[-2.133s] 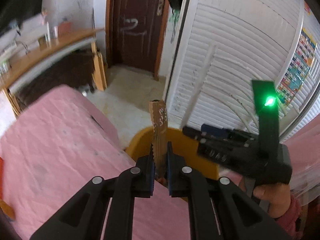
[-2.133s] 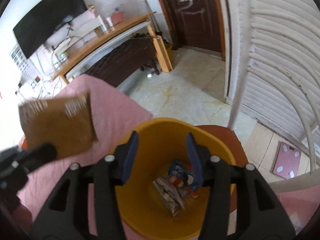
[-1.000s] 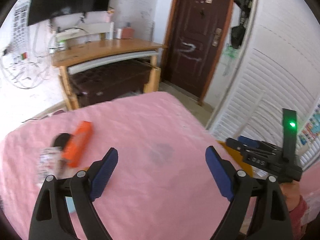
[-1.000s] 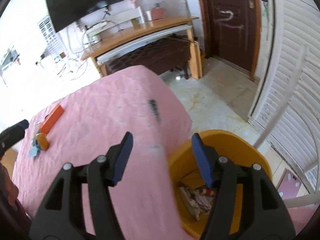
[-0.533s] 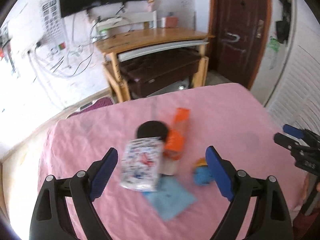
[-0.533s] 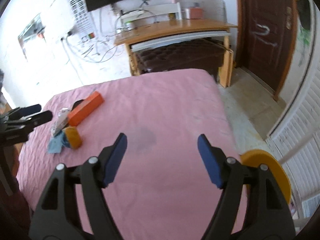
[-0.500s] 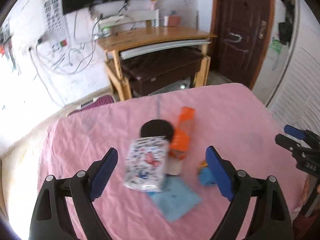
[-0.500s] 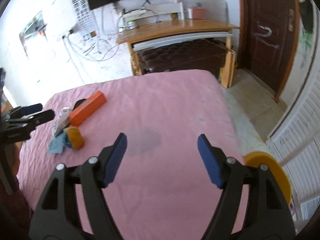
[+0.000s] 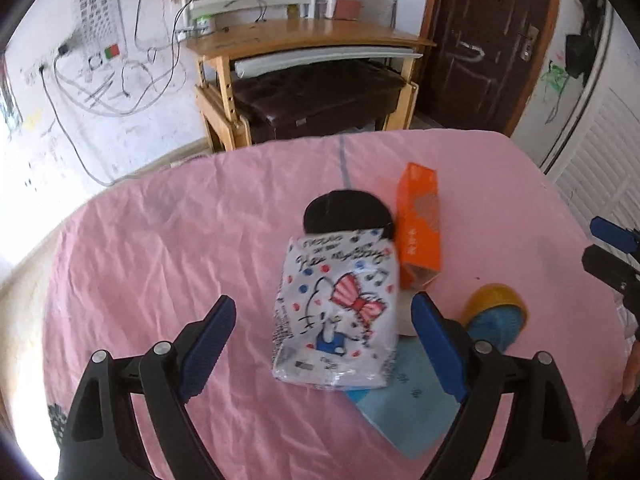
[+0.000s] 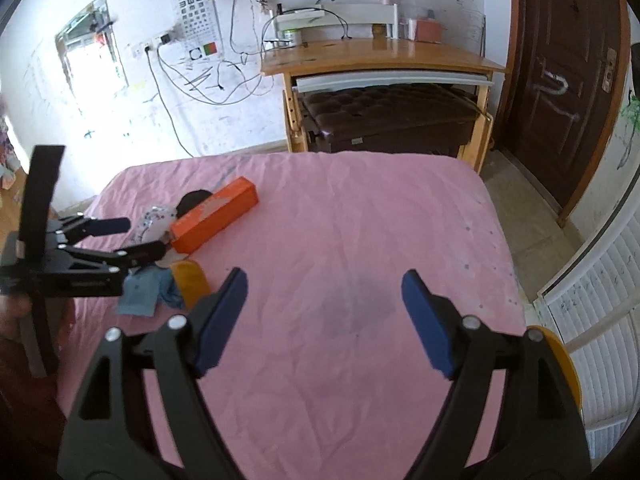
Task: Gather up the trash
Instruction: 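Grasp the white printed snack bag with the left gripper while the right grasps the orange box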
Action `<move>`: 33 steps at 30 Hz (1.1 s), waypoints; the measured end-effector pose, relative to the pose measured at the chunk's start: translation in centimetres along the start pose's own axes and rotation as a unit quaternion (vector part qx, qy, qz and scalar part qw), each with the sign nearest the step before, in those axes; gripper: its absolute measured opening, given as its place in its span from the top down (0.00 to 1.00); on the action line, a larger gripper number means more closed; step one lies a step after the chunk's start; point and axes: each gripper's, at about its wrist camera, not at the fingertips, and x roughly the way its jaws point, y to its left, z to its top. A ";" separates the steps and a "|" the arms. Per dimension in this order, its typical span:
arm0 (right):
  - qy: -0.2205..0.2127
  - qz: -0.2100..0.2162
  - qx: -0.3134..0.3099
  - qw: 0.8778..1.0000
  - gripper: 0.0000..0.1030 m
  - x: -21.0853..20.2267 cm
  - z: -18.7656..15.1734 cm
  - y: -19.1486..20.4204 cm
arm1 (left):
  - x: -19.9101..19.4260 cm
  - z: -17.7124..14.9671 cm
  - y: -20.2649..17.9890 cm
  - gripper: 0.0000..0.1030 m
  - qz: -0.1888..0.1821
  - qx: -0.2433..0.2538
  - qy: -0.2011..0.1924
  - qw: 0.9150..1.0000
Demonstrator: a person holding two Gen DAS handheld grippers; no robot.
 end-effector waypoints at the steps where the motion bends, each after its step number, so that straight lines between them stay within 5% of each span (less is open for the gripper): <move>1: 0.001 0.000 -0.002 1.000 0.26 0.1 0.1 0.3 | 0.2 0.0 0.3 0.19 -0.005 -0.008 0.001 1.000; 5: 0.010 0.007 -0.012 1.000 0.26 0.9 1.0 1.7 | 0.1 -0.3 1.6 0.42 -0.011 -0.031 -0.004 0.999; 8: 0.018 0.024 -0.008 1.000 0.14 1.8 2.0 2.6 | -0.1 -0.7 2.0 0.58 0.006 -0.025 -0.011 1.000; 19: 0.088 0.068 0.004 0.994 0.14 7.7 6.1 7.6 | -1.9 -2.1 4.3 0.67 -0.004 -0.054 -0.047 0.997; 33: 0.139 0.021 -0.006 0.990 0.15 12.3 5.4 11.2 | -2.7 -2.9 7.2 0.67 -0.045 -0.095 -0.064 0.992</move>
